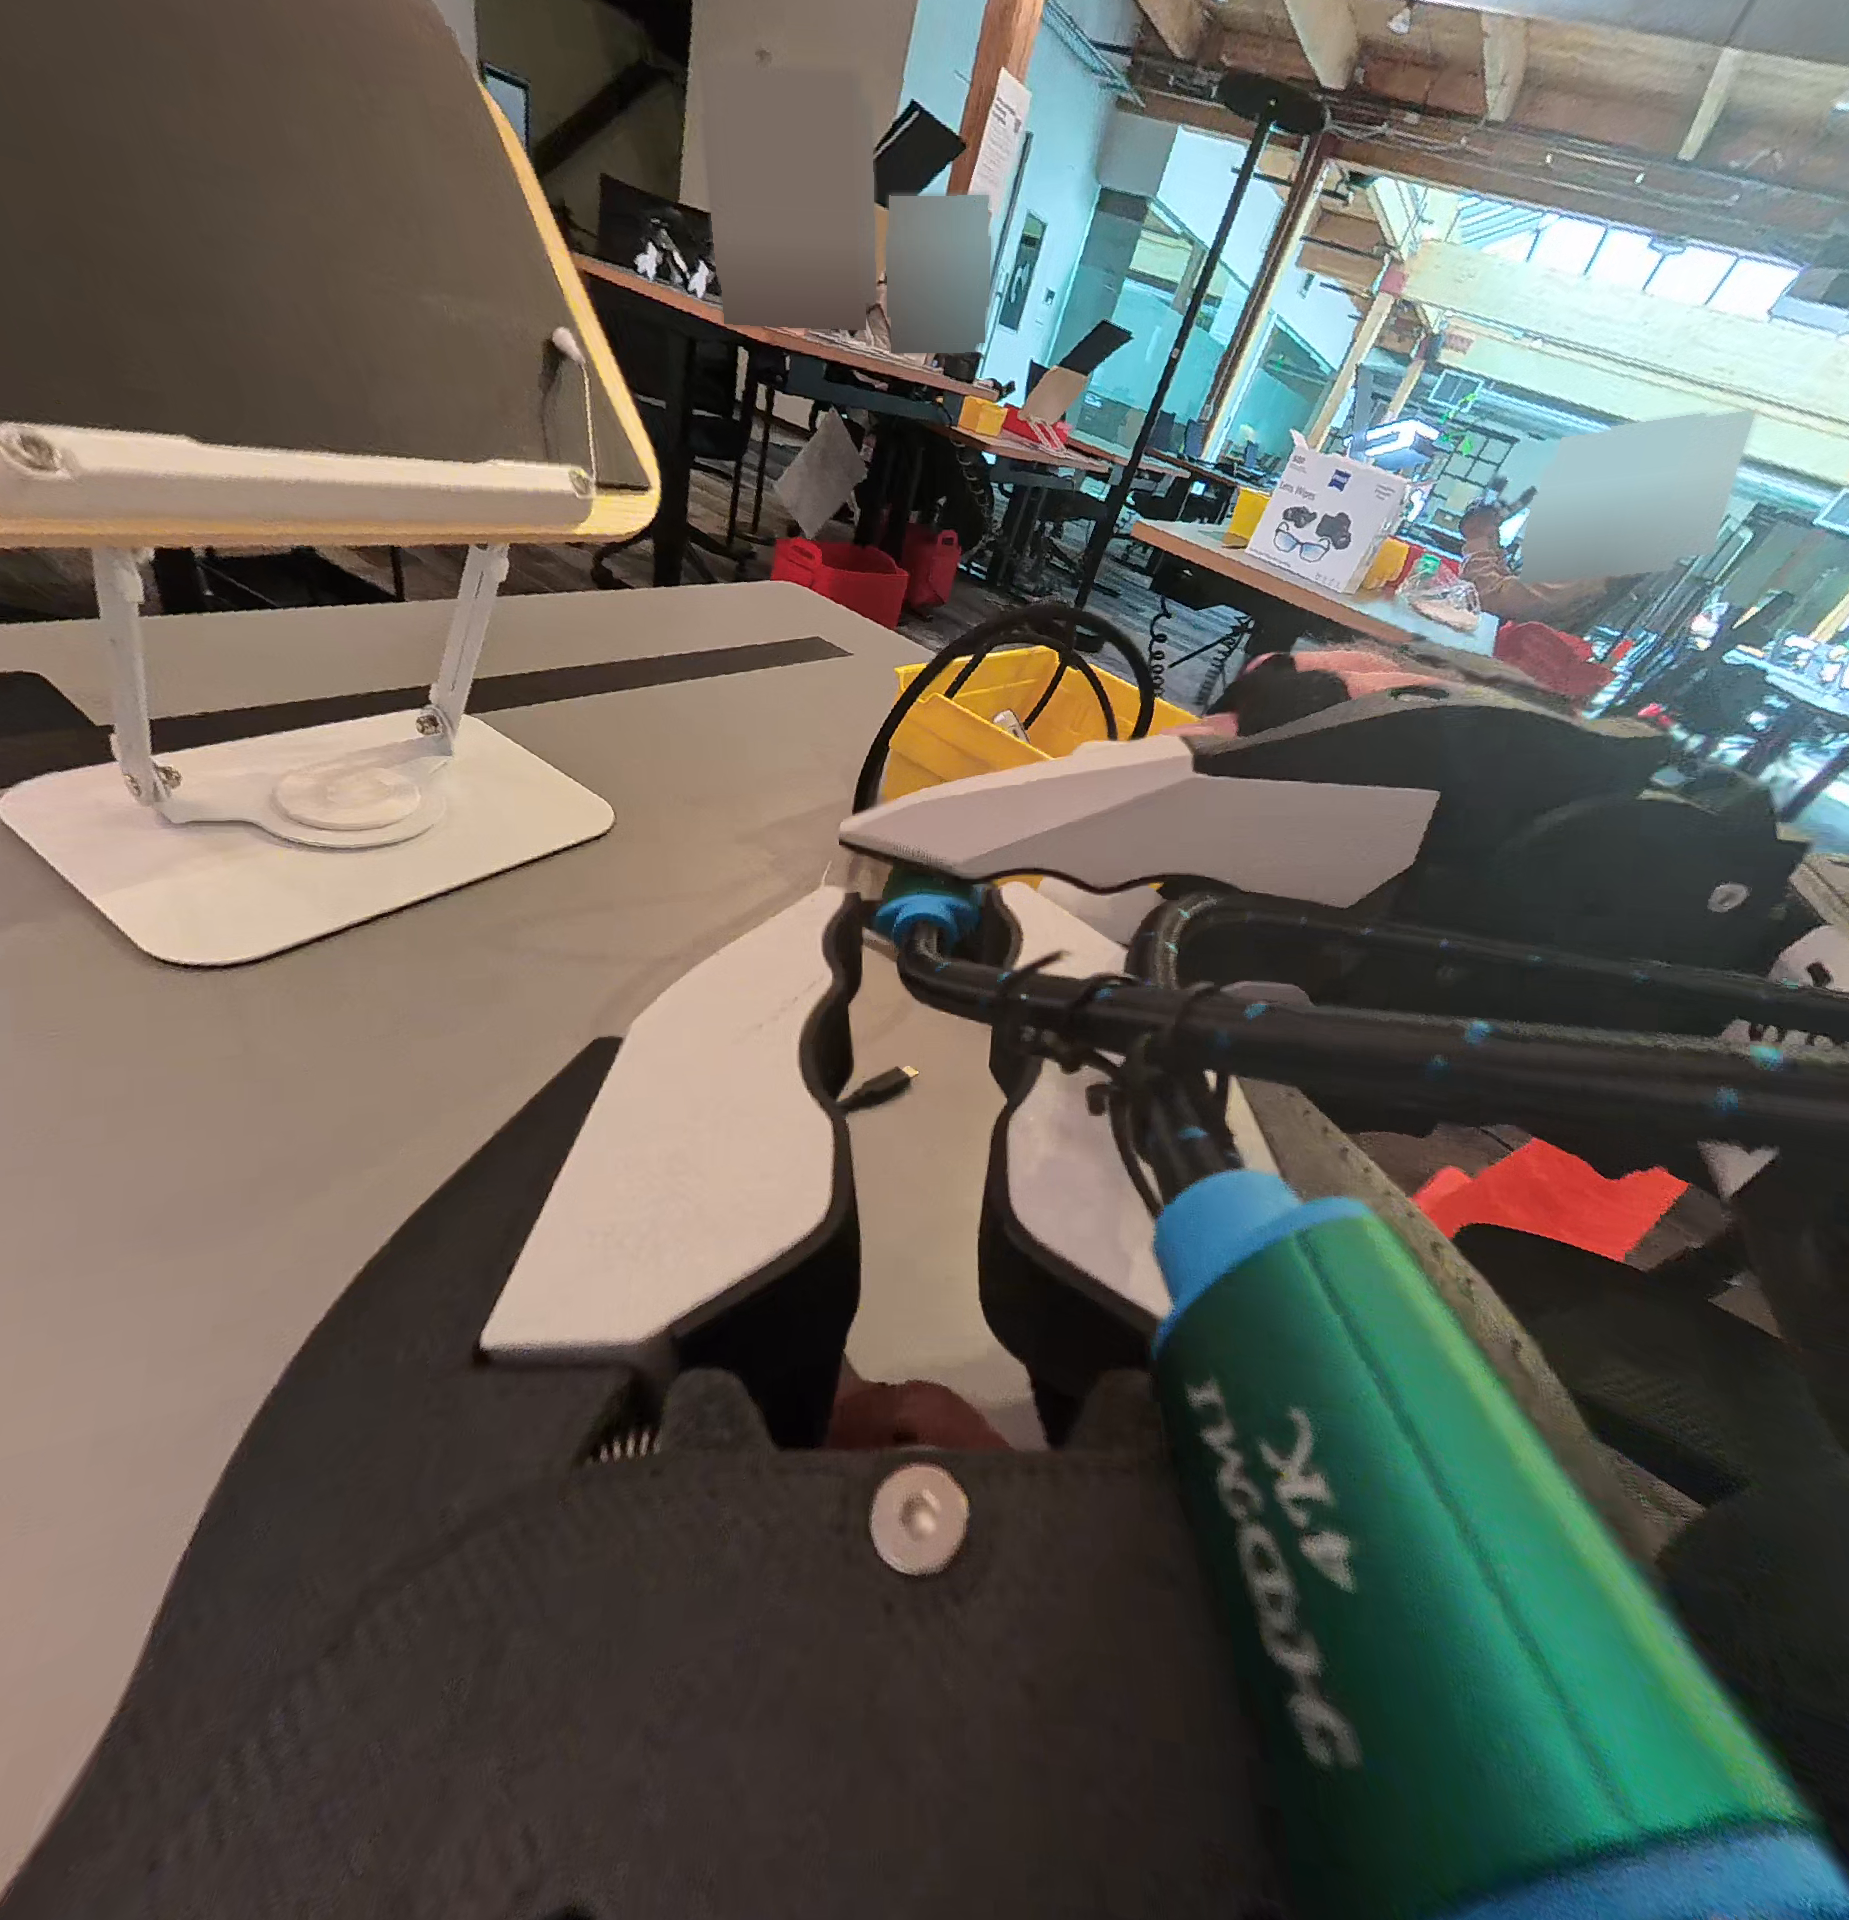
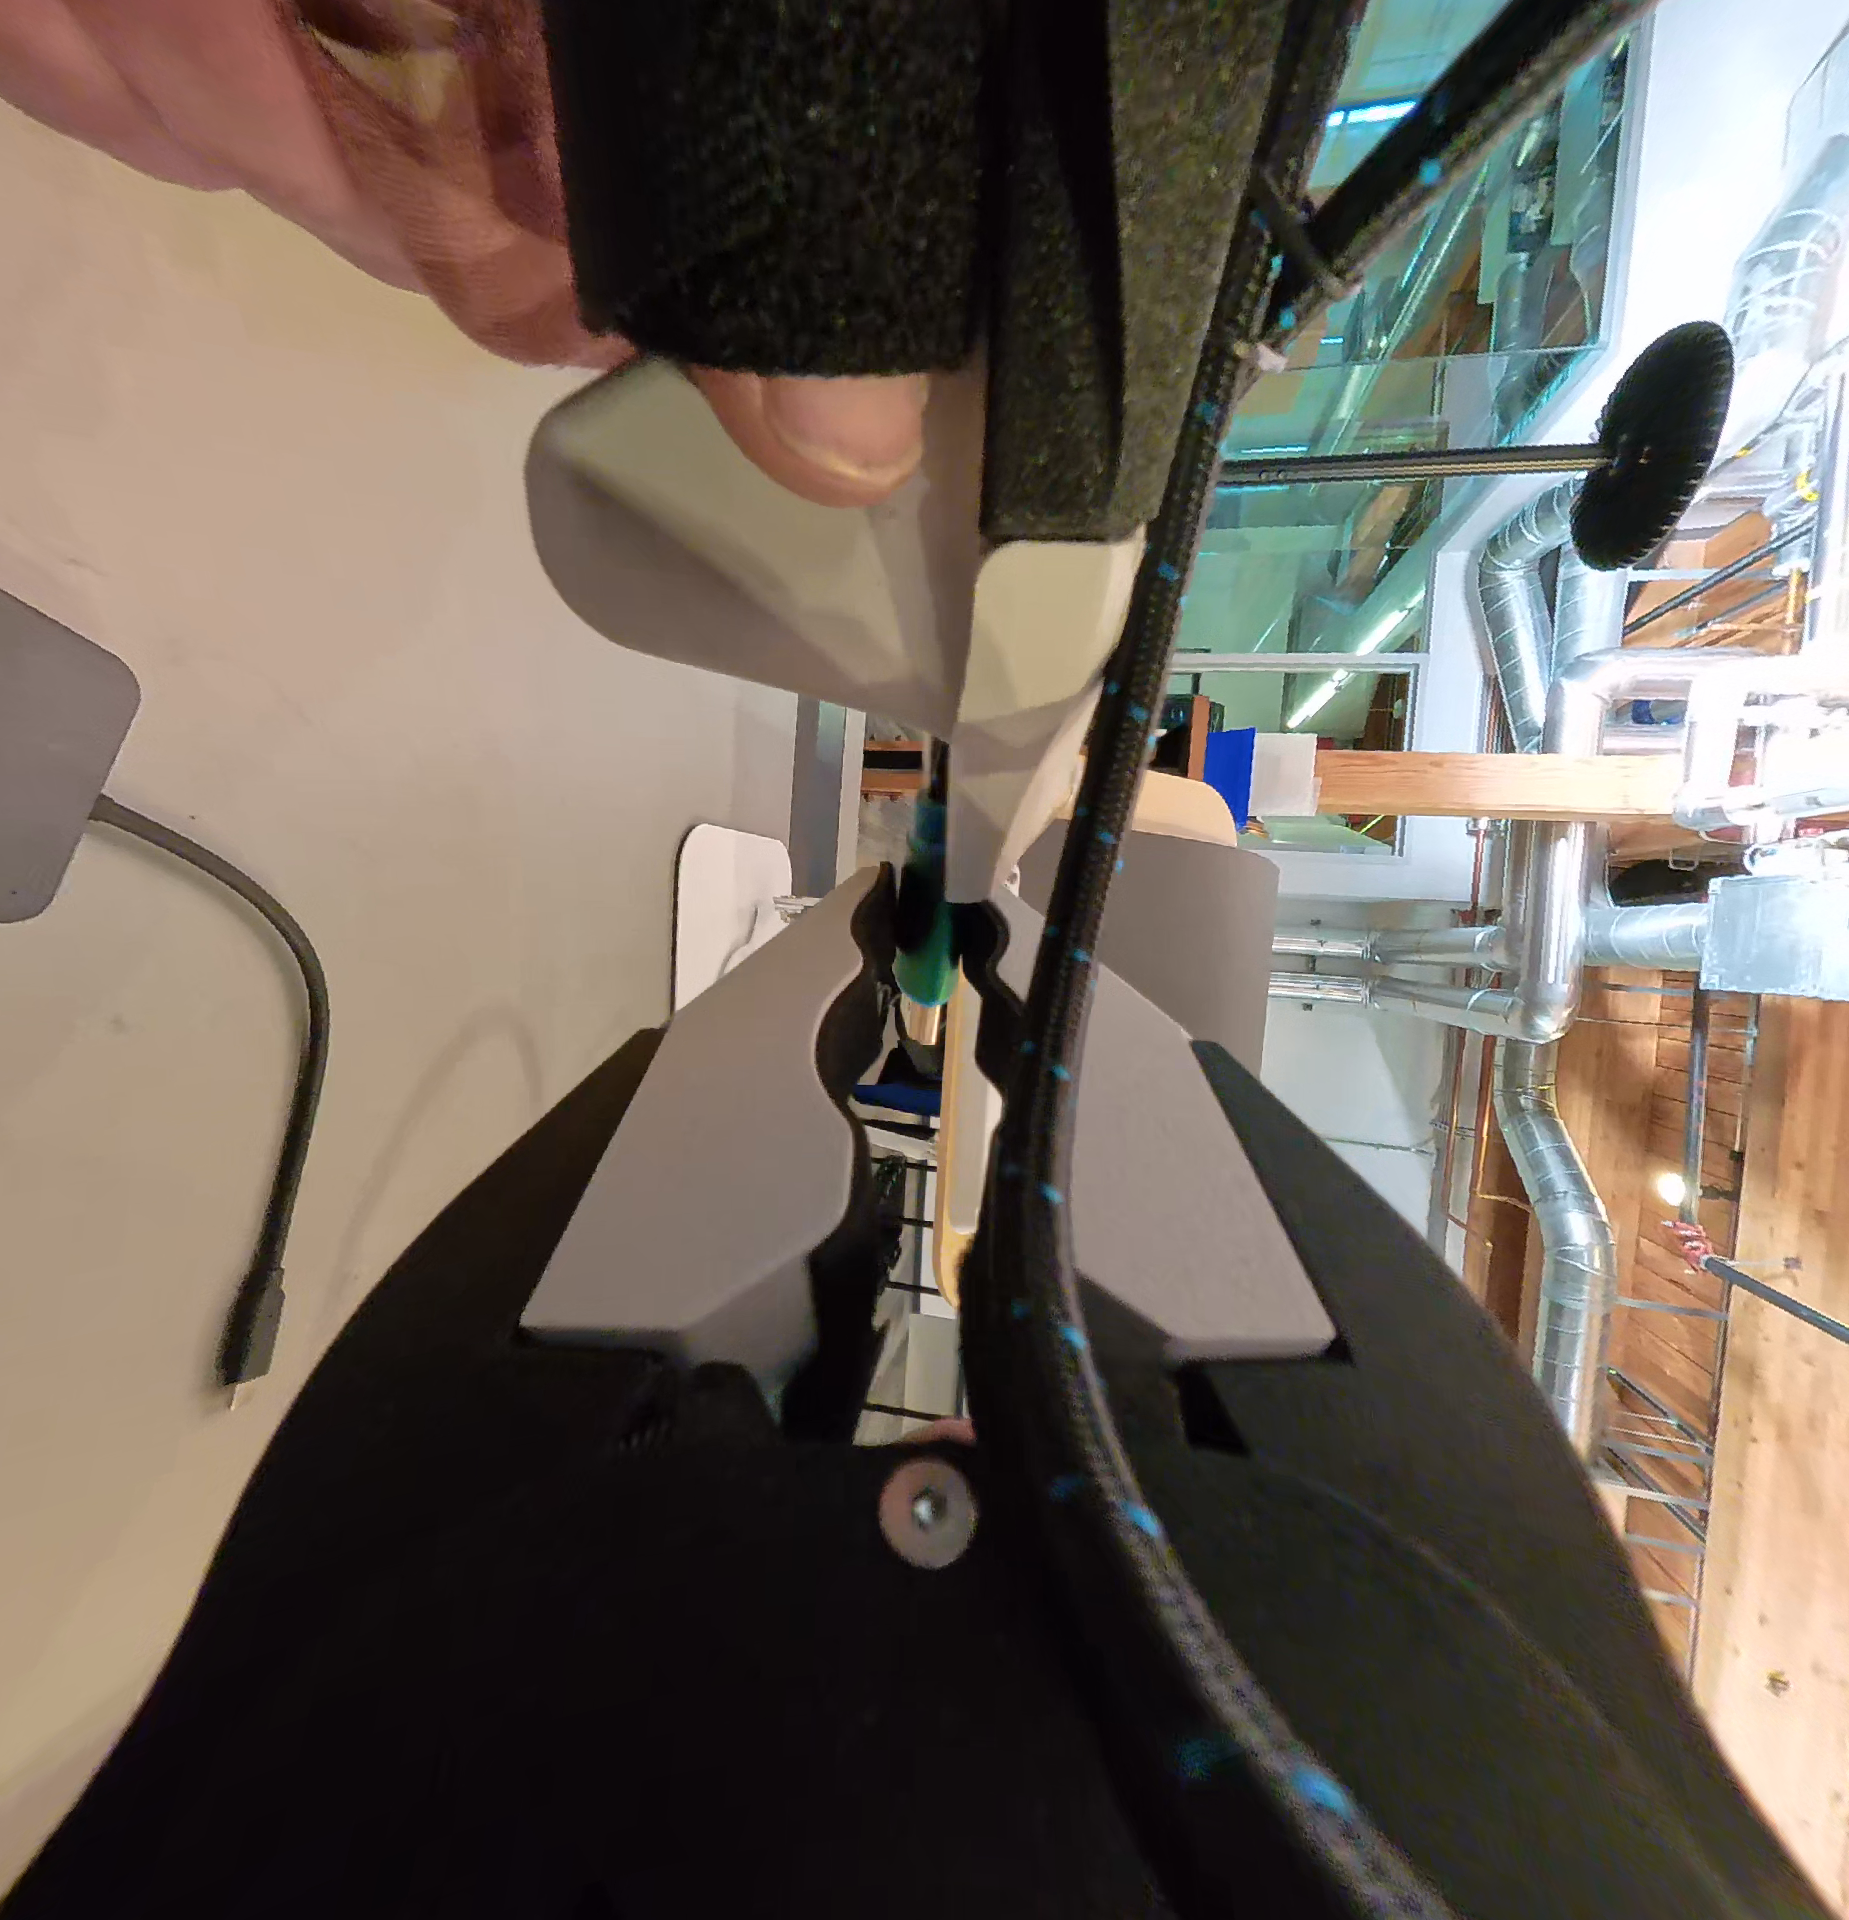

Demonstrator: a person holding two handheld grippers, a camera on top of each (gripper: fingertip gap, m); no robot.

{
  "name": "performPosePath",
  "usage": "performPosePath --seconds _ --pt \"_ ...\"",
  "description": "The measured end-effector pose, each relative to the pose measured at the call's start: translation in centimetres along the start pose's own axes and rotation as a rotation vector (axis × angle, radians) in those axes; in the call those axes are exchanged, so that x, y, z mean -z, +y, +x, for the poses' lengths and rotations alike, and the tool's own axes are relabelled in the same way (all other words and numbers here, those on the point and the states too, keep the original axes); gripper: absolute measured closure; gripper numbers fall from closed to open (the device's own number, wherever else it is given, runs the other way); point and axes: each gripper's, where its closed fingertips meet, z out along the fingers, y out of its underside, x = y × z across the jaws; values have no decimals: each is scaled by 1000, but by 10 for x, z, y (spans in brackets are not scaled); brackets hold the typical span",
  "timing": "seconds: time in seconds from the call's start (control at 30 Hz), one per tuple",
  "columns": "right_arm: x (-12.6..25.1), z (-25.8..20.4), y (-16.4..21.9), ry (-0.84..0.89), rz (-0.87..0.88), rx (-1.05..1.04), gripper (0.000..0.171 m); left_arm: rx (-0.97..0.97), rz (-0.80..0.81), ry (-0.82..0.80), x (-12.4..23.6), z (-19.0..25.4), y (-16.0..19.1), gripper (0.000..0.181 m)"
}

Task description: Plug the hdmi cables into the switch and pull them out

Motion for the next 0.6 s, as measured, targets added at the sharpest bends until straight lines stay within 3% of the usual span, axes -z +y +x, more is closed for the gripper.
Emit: performPosePath --seconds 0.23,0.47,0.6 --pt "-1 -2 -1 13 -9 -24 161 -6 -1 -8 0 0 -1 166" --pt "1 1 -1 31 0 -23 161 2 -46 -14 -2 -1 5 148" --pt "1 -1 -2 27 0 -15 161 -4 -25 -12 -3 2 4 159"
